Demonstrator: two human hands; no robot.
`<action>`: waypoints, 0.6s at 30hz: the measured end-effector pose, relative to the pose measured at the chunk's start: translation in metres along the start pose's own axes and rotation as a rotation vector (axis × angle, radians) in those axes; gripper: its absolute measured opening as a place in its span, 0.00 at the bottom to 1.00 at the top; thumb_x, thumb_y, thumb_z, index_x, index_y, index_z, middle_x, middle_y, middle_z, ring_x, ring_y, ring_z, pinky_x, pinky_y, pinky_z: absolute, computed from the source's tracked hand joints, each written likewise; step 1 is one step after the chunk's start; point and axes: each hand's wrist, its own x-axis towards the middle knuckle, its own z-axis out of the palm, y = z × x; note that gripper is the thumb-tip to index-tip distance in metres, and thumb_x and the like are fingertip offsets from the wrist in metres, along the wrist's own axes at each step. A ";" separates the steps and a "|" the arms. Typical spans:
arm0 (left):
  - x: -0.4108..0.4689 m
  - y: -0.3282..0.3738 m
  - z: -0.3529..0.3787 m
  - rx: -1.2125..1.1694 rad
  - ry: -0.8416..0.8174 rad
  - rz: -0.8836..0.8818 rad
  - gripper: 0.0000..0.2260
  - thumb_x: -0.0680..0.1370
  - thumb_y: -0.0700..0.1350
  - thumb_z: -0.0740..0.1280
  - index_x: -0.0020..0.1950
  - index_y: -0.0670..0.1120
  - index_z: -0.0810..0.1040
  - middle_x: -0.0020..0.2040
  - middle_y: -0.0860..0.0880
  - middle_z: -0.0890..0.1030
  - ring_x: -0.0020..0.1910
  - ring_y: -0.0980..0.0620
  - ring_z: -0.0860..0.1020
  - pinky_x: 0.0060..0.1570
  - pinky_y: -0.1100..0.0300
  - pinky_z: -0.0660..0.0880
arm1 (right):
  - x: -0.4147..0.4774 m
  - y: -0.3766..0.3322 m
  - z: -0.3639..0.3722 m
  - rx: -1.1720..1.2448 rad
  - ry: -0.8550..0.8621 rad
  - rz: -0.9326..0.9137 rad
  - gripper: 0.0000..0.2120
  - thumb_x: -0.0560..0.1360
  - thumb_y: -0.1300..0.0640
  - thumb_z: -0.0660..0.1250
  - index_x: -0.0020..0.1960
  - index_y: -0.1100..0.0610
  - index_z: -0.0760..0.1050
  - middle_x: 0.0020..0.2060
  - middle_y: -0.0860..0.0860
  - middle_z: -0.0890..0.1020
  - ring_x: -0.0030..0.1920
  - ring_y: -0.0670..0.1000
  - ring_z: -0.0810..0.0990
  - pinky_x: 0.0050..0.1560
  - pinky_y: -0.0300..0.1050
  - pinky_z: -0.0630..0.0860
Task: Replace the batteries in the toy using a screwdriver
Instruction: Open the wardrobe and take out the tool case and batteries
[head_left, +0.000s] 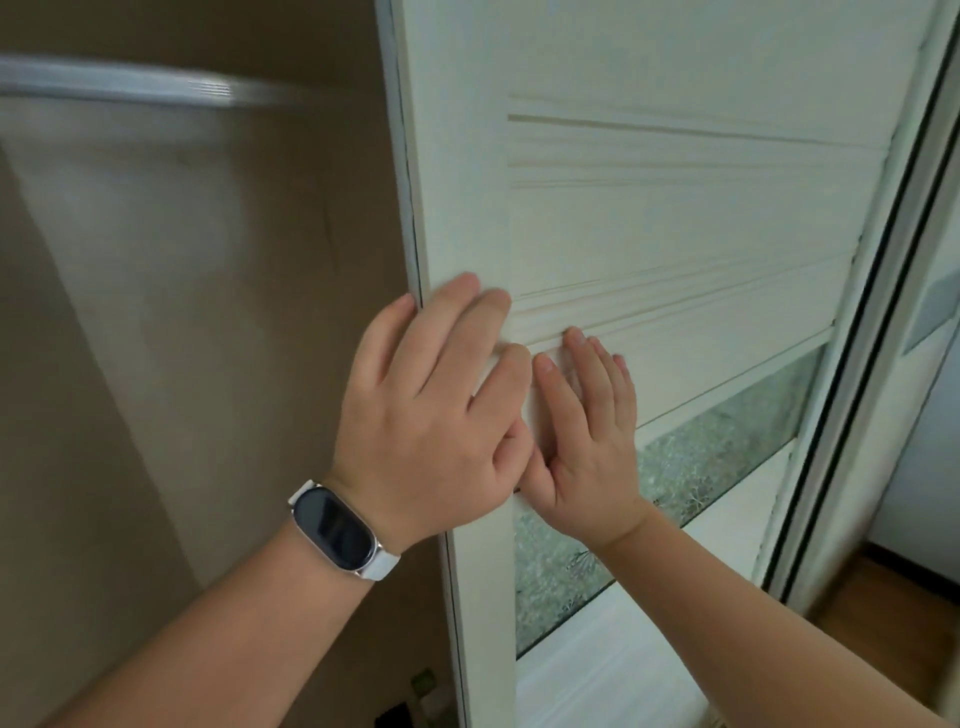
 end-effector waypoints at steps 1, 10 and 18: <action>0.002 0.002 0.003 -0.004 0.006 -0.002 0.08 0.72 0.43 0.66 0.45 0.42 0.83 0.60 0.40 0.83 0.66 0.42 0.73 0.63 0.44 0.70 | 0.000 0.002 -0.002 0.000 -0.007 0.006 0.24 0.80 0.47 0.54 0.70 0.60 0.67 0.71 0.64 0.68 0.70 0.65 0.70 0.67 0.68 0.66; 0.011 0.015 0.030 -0.012 0.029 0.014 0.08 0.72 0.43 0.65 0.45 0.42 0.83 0.60 0.40 0.82 0.66 0.41 0.73 0.62 0.43 0.71 | -0.001 0.031 -0.006 -0.004 -0.025 0.012 0.24 0.80 0.48 0.54 0.70 0.61 0.68 0.70 0.65 0.69 0.70 0.65 0.70 0.66 0.68 0.68; 0.025 0.036 0.064 -0.006 0.042 0.001 0.08 0.71 0.43 0.67 0.45 0.42 0.83 0.60 0.40 0.82 0.66 0.42 0.73 0.63 0.43 0.71 | -0.004 0.072 -0.002 0.026 0.008 0.007 0.24 0.81 0.47 0.52 0.69 0.60 0.67 0.70 0.63 0.68 0.68 0.66 0.72 0.64 0.69 0.68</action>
